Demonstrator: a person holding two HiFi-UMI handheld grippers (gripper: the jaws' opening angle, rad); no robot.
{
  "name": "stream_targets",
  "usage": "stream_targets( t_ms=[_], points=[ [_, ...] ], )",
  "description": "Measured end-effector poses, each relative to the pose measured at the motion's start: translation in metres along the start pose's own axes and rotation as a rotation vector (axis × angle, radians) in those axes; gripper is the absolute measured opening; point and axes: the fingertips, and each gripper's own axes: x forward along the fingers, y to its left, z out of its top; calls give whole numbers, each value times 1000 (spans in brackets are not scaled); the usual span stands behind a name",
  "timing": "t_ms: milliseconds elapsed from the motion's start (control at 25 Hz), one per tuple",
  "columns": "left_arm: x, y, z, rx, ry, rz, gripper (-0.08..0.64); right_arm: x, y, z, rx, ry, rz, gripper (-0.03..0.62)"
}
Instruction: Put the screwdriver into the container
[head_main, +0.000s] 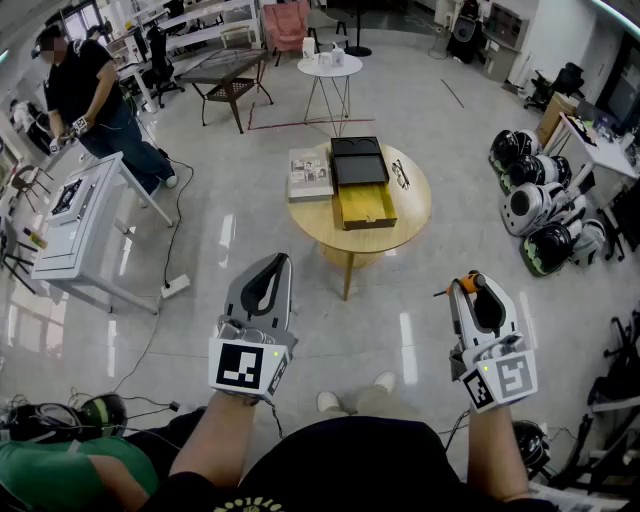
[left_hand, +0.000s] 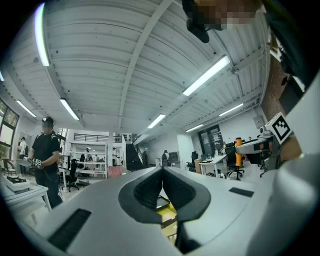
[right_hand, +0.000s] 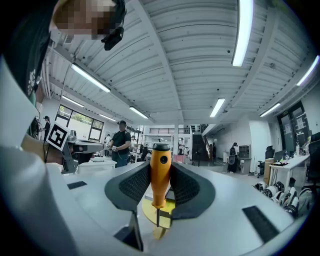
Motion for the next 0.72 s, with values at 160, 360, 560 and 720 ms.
stream_targets(
  t_ms=[160,360,560,720],
  points=[
    [-13,10,3,-2,4,12,17,0,14,10,-12,-12,10,138],
    [-19,14,4,-1,2,20,17,-1,23,15,-17,-18,22,138],
    [-13,15,2,3,6,22,17,5,18,12,-8,-7,27,138],
    [-8,18,-8,3,24,27,17,13,14,4,-4,5,31,138]
  ],
)
